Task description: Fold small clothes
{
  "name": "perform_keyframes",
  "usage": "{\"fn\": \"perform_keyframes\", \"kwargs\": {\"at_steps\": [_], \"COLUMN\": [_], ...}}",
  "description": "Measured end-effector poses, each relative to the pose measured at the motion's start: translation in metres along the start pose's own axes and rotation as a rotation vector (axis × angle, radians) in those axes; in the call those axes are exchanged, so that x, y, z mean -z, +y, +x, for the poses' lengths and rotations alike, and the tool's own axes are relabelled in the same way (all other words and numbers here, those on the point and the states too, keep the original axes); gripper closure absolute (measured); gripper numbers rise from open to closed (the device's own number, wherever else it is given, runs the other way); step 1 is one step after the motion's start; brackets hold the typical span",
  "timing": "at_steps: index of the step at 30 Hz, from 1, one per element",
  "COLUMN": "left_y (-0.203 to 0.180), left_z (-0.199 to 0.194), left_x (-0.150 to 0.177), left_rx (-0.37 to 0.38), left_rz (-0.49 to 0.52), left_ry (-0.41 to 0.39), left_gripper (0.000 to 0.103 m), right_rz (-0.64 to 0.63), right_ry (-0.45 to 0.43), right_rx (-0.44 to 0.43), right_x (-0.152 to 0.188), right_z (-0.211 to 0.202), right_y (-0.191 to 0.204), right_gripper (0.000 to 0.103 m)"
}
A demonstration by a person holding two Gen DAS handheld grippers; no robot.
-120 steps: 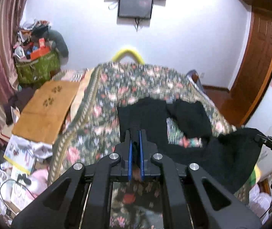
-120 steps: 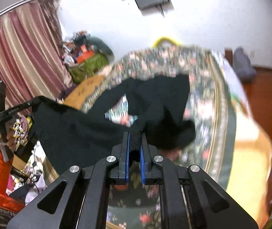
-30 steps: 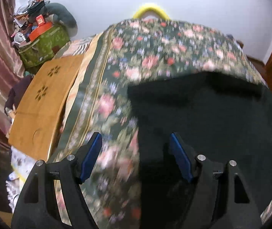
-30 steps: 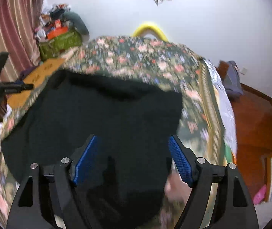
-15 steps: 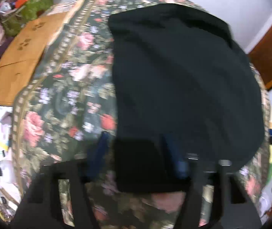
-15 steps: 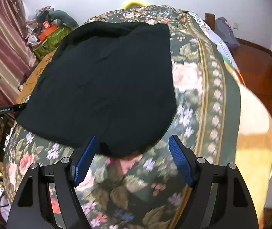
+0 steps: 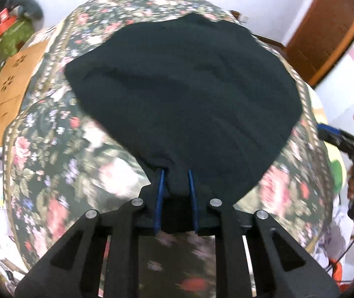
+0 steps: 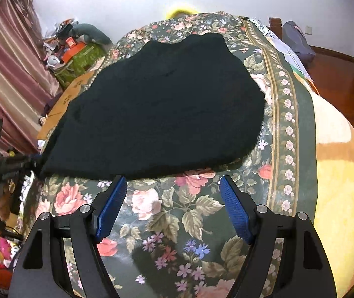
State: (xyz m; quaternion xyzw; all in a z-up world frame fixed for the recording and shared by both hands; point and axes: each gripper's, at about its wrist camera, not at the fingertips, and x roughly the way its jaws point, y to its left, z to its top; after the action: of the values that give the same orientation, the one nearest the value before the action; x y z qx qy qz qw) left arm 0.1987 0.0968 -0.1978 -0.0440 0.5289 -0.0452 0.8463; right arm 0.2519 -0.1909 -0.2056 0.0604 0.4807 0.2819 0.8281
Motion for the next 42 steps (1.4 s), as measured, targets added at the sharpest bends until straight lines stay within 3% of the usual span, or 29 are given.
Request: {"fn": "perform_keyframes", "kwargs": {"at_steps": [4, 7, 9, 13, 15, 18, 23, 27, 28, 30, 32, 33, 35, 37, 40, 42], "left_y": [-0.011, -0.001, 0.018, 0.056, 0.07, 0.095, 0.12, 0.131, 0.132, 0.141, 0.149, 0.149, 0.142, 0.132, 0.126, 0.125], "left_z": [-0.007, -0.016, -0.024, -0.044, -0.043, -0.027, 0.034, 0.087, 0.1, 0.12, 0.123, 0.121, 0.118, 0.114, 0.108, 0.101], "left_x": [0.0, -0.006, -0.014, -0.038, -0.053, -0.084, -0.138, -0.165, -0.168, -0.172, -0.173, -0.172, -0.171, -0.168, -0.164, -0.161], "left_rx": [-0.026, -0.048, -0.075, -0.138, -0.152, -0.162, -0.13, -0.174, -0.158, -0.031, 0.09, 0.107, 0.105, 0.054, 0.017, -0.001], "left_rz": [0.041, 0.014, -0.019, -0.087, -0.109, -0.135, -0.124, -0.086, -0.081, -0.112, -0.178, -0.189, -0.169, -0.132, -0.104, -0.093], "left_ry": [-0.017, -0.028, -0.072, -0.171, -0.191, -0.181, -0.095, -0.033, -0.002, 0.057, 0.044, 0.034, 0.004, -0.011, -0.033, -0.041], "left_gripper": [0.082, 0.061, 0.04, 0.021, 0.006, 0.006, 0.006, 0.006, 0.006, 0.006, 0.008, 0.008, 0.016, 0.025, 0.05, 0.091], "right_rz": [0.002, -0.002, 0.002, 0.033, 0.05, 0.074, 0.086, 0.094, 0.1, 0.118, 0.129, 0.133, 0.143, 0.146, 0.138, 0.135], "right_ry": [-0.005, -0.006, -0.008, -0.008, -0.007, -0.008, -0.003, -0.009, -0.013, -0.025, -0.034, -0.037, -0.044, -0.057, -0.063, -0.064], "right_rx": [-0.004, -0.004, -0.003, 0.0, 0.002, 0.007, 0.026, 0.064, 0.072, 0.077, 0.088, 0.092, 0.093, 0.089, 0.092, 0.091], "right_x": [0.003, 0.004, 0.005, 0.004, 0.003, 0.001, -0.005, -0.011, -0.012, -0.015, -0.017, -0.018, -0.019, -0.02, -0.022, -0.022], "right_z": [-0.002, -0.002, -0.002, 0.004, 0.007, 0.013, 0.021, 0.029, 0.031, 0.035, 0.038, 0.039, 0.042, 0.042, 0.042, 0.041], "right_y": [0.001, 0.001, -0.001, -0.009, -0.014, -0.019, -0.024, -0.031, -0.034, -0.04, -0.044, -0.046, -0.049, -0.048, -0.044, -0.043], "right_gripper": [0.029, 0.029, 0.029, 0.029, 0.029, 0.029, 0.029, 0.029, 0.029, 0.029, 0.029, 0.029, 0.029, 0.028, 0.027, 0.027]}}
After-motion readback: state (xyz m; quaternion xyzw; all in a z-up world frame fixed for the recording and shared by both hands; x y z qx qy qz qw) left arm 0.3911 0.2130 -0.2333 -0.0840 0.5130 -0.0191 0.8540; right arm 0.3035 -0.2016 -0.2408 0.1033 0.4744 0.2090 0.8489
